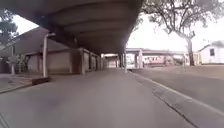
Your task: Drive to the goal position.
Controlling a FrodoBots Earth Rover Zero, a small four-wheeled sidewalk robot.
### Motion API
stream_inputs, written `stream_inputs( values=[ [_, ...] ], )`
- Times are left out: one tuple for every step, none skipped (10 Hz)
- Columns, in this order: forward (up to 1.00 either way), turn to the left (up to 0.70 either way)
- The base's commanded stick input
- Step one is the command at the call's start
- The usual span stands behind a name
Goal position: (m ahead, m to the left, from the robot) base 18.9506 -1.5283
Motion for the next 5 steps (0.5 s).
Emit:
stream_inputs(
  values=[
    [0.70, 0.00],
    [0.70, 0.00],
    [0.70, 0.00],
    [0.70, 0.00],
    [0.70, 0.00]
  ],
)
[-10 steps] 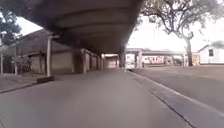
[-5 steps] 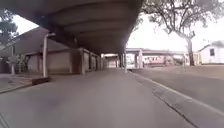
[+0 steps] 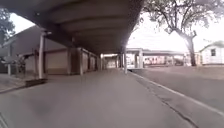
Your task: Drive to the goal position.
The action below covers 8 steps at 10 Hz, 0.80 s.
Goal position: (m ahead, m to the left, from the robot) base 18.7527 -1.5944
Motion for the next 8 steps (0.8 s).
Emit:
stream_inputs(
  values=[
    [0.70, 0.00],
    [0.70, 0.00],
    [0.70, 0.00],
    [0.70, 0.00],
    [0.70, 0.00],
    [0.70, 0.00],
    [0.70, 0.00],
    [0.70, 0.00]
  ],
)
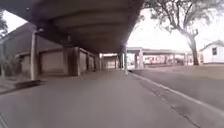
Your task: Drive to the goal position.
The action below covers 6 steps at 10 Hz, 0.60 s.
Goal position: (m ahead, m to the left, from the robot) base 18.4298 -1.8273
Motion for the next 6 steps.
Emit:
stream_inputs(
  values=[
    [0.70, 0.00],
    [0.70, 0.00],
    [0.70, 0.00],
    [0.70, 0.00],
    [0.70, 0.00],
    [0.70, 0.00]
  ],
)
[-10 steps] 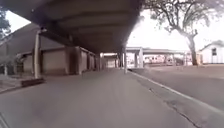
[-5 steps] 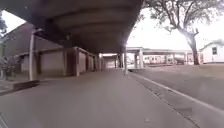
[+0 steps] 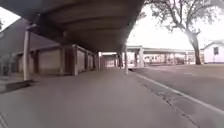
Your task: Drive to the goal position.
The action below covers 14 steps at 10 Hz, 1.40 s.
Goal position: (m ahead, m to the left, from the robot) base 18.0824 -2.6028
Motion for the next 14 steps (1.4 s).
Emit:
stream_inputs(
  values=[
    [0.70, 0.00],
    [0.70, 0.00],
    [0.70, 0.00],
    [0.70, 0.00],
    [0.70, 0.00],
    [0.70, 0.00],
    [0.70, 0.00],
    [0.70, 0.00],
    [0.70, 0.00],
    [0.70, 0.00],
    [0.70, 0.00],
    [0.70, 0.00],
    [0.70, 0.00],
    [0.70, 0.00]
  ],
)
